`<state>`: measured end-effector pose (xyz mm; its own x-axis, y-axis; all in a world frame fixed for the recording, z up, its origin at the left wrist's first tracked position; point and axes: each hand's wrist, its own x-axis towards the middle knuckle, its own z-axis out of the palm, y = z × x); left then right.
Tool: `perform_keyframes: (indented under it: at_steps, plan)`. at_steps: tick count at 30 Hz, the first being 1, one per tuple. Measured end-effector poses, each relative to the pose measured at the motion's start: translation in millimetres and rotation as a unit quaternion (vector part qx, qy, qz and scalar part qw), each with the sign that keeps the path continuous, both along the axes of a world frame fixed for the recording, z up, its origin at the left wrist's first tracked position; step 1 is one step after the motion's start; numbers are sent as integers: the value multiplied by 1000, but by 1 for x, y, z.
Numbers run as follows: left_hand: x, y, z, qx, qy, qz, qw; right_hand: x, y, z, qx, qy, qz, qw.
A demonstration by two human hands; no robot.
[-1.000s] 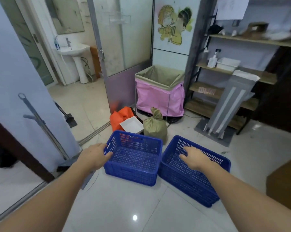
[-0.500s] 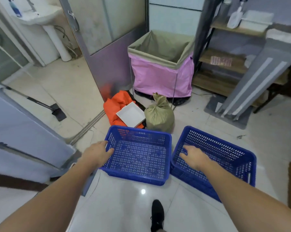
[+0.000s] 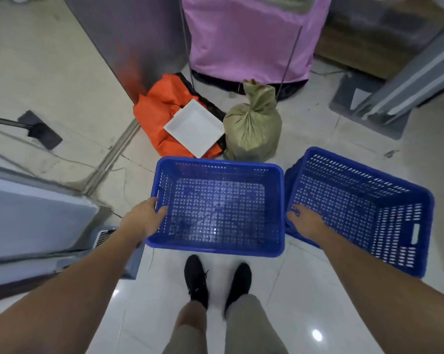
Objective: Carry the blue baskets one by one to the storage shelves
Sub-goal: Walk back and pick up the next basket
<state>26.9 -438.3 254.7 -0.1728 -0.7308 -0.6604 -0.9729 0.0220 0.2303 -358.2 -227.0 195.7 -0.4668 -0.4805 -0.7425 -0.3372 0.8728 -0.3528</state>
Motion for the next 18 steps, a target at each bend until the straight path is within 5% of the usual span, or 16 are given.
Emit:
perform_keyframes:
  at_steps: [8,18]
  plan:
    - [17,-61,-180,18,20,133,991,8,-44,-135,64,7,-55,996]
    - [55,-103,-345,48,15,265,963,-34,-67,-282,119,180,-76,974]
